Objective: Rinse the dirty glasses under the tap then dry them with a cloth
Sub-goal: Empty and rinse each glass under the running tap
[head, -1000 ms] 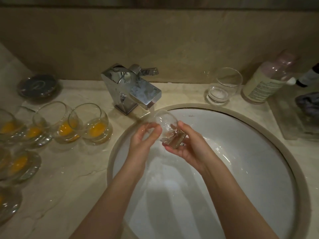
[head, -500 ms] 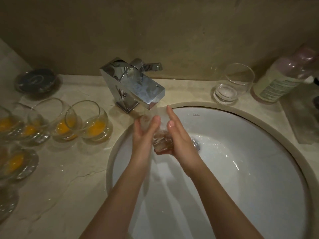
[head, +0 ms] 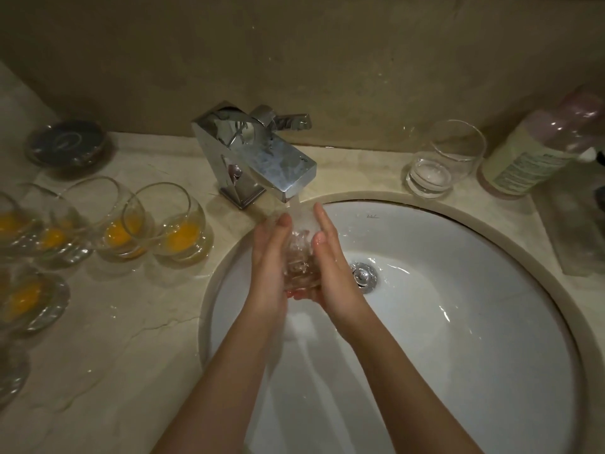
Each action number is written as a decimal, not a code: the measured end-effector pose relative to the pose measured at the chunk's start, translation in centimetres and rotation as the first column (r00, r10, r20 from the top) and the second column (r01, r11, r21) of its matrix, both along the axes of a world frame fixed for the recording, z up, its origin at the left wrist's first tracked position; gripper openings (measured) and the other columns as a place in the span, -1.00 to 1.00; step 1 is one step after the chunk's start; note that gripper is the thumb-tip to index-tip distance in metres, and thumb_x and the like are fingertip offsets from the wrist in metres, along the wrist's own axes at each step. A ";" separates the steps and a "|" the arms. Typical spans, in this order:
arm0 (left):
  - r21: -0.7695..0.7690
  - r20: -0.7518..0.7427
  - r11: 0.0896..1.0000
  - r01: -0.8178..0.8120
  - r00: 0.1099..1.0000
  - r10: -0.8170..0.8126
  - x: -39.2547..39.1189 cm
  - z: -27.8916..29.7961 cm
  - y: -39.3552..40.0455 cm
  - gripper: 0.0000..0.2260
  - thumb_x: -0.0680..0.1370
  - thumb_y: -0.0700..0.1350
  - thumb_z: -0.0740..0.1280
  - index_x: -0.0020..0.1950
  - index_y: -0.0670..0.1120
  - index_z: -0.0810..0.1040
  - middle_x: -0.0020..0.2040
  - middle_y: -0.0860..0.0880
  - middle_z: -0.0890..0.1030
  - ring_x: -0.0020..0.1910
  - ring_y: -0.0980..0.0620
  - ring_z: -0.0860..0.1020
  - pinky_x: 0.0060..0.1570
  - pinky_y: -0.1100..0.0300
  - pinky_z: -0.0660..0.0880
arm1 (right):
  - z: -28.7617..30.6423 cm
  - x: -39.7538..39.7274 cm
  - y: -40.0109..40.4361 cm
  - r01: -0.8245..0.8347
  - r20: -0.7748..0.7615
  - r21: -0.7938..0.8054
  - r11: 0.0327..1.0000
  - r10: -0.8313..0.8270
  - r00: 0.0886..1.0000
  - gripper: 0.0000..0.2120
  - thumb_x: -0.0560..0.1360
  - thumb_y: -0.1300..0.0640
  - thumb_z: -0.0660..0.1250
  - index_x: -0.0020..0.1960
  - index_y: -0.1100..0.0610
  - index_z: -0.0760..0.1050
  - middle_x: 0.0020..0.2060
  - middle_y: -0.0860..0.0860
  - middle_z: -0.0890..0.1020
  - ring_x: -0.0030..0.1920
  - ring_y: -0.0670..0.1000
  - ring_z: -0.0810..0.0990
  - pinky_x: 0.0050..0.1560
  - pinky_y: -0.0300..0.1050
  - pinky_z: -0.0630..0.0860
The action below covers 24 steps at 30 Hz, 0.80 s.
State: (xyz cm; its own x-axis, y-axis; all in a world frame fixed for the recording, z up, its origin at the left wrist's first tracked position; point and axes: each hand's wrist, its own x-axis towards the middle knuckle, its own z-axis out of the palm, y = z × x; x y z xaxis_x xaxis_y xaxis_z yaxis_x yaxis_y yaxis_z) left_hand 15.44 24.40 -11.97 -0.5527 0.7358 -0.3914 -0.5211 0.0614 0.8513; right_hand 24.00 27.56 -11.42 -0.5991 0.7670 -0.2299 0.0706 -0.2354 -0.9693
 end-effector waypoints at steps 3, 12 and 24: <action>-0.026 -0.143 0.999 -0.041 0.989 0.037 0.1 0.1 0.0 -0.43 0.43 0.15 0.41 0.38 -0.01 0.41 0.23 -0.03 0.61 0.17 -0.08 0.62 -0.04 0.06 0.58 | 0.4 0.2 -0.3 -0.040 0.109 0.159 0.986 0.022 0.994 -0.65 0.62 -0.21 -0.01 0.32 -0.60 0.07 -0.07 -0.16 0.62 -0.15 -0.09 0.67 -0.07 -0.12 0.63; 0.047 -0.099 0.999 0.011 0.995 -0.006 0.1 0.2 -0.3 -0.64 0.54 0.08 0.33 0.28 -0.04 0.46 0.11 -0.08 0.66 -0.04 -0.11 0.67 -0.26 0.04 0.61 | 0.1 0.0 0.0 0.009 -0.036 -0.005 1.000 -0.009 0.999 -0.61 0.61 -0.19 -0.01 0.42 -0.42 0.11 -0.17 0.03 0.64 -0.37 -0.01 0.59 -0.39 -0.11 0.51; 0.024 -0.301 1.000 0.009 0.954 -0.001 0.0 0.2 -0.5 -0.84 0.58 0.05 0.26 0.14 0.08 0.46 0.03 0.06 0.61 0.07 -0.02 0.63 0.01 -0.01 0.58 | 0.2 0.3 0.1 0.000 0.074 0.071 0.997 -0.005 0.997 -0.63 0.59 -0.25 0.01 0.35 -0.55 0.07 -0.14 0.01 0.63 -0.32 0.04 0.62 -0.32 -0.13 0.54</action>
State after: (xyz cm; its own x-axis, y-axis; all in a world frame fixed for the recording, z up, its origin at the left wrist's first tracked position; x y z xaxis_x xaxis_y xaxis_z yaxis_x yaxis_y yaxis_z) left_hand 15.42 23.89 -11.80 -0.6383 0.7460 -0.1897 -0.2407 0.0407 0.9697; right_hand 24.26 27.63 -11.20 -0.5804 0.7844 -0.2186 0.1420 -0.1668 -0.9757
